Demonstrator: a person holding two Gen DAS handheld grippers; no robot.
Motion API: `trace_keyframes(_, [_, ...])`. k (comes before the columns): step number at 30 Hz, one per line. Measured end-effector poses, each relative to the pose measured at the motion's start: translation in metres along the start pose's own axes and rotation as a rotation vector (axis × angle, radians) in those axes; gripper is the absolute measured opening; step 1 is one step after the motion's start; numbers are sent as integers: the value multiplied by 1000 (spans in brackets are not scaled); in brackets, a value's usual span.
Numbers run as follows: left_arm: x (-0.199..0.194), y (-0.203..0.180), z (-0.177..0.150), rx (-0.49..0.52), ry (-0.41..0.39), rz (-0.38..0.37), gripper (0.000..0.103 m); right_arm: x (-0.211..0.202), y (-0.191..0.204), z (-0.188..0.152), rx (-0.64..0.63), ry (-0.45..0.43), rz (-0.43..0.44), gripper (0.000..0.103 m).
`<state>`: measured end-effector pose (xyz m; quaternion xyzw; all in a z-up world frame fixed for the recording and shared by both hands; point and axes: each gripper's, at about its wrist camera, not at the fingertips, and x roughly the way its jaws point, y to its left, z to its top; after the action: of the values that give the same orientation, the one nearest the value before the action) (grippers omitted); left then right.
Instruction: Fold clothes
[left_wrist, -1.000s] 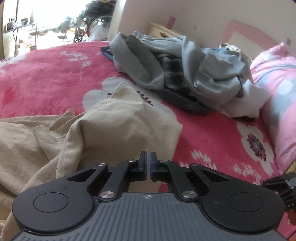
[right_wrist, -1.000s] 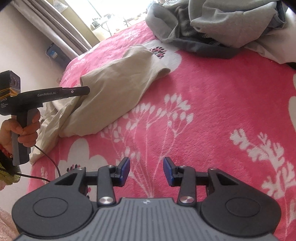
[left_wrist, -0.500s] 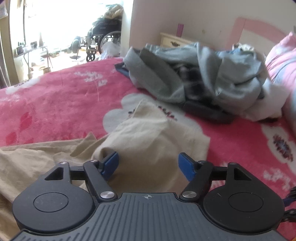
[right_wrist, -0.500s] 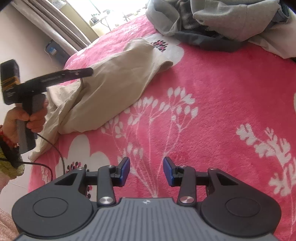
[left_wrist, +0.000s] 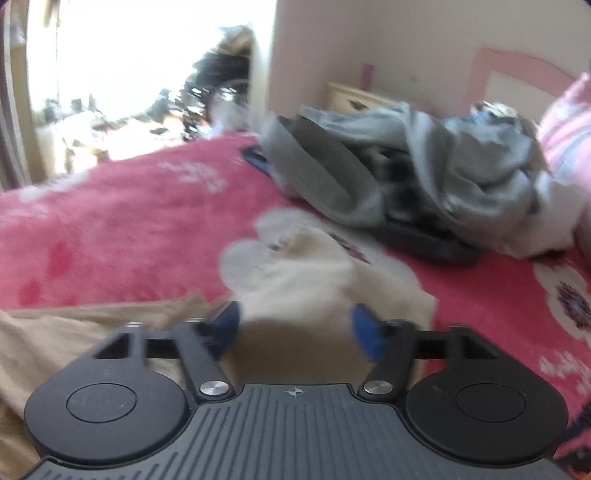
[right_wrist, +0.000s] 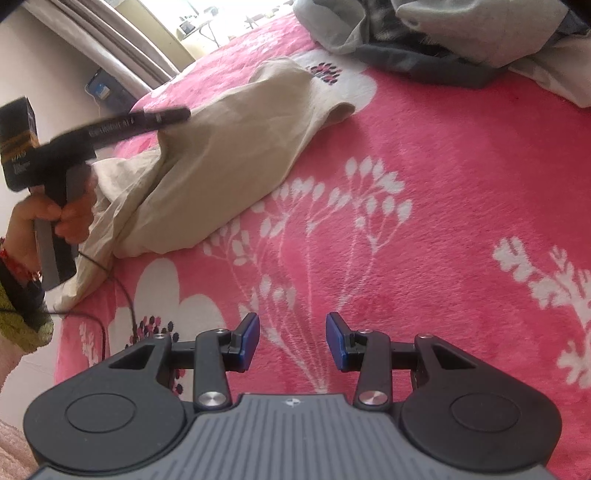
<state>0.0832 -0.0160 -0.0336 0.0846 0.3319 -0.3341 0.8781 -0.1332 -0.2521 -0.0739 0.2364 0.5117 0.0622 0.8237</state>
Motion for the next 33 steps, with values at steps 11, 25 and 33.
trace_keyframes(11, [23, 19, -10, -142, 134, -61, 10, 3, 8, -1, -11, 11, 17, 43])
trace_keyframes(25, [-9, -4, -10, -77, 72, -148, 3, 6, 6, -2, -6, 18, 21, 43])
trace_keyframes(33, [-32, -43, -28, 97, 45, -293, 0, 7, 4, -1, 0, 20, 19, 43])
